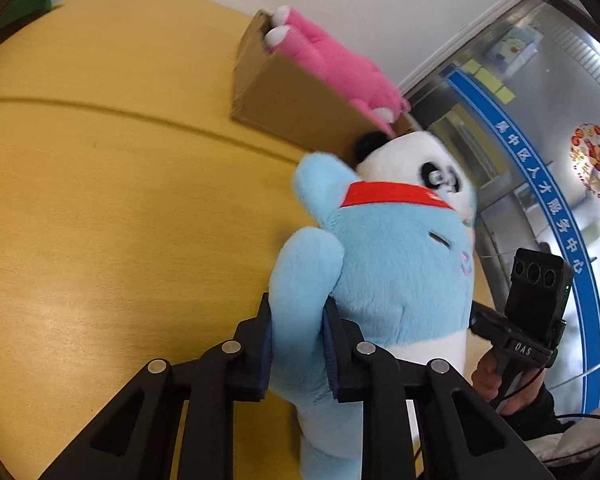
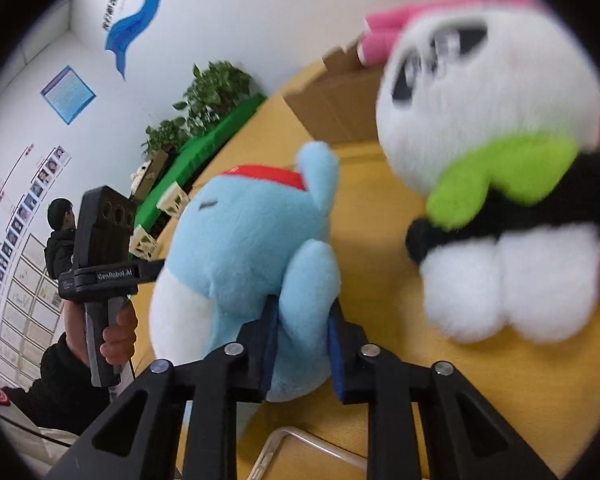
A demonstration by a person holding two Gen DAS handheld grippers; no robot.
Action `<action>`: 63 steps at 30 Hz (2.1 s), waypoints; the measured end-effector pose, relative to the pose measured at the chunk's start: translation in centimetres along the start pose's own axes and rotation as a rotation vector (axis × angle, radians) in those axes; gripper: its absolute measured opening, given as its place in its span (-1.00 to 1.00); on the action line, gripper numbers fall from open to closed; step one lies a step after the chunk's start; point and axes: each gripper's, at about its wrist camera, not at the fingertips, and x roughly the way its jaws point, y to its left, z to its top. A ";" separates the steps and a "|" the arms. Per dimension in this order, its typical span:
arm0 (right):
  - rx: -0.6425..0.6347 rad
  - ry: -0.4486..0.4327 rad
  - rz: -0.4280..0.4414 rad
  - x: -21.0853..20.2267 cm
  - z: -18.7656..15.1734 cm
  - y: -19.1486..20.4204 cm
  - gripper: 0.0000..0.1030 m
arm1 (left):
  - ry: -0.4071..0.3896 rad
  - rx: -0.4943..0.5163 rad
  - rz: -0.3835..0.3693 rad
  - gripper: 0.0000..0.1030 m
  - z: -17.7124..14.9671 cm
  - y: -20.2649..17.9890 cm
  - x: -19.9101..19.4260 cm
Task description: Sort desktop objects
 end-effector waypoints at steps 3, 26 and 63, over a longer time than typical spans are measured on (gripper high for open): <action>-0.079 -0.108 -0.008 -3.9 2.8 1.6 -0.63 | -0.079 0.069 -0.028 -0.59 2.7 -3.3 -2.1; -0.057 0.012 -0.049 6.7 31.4 -13.6 -0.63 | 0.032 0.111 0.272 -0.58 35.3 -1.7 14.6; -0.336 -0.190 -0.153 -11.5 25.5 -3.4 0.55 | -0.103 0.315 0.274 0.87 22.3 -10.4 6.0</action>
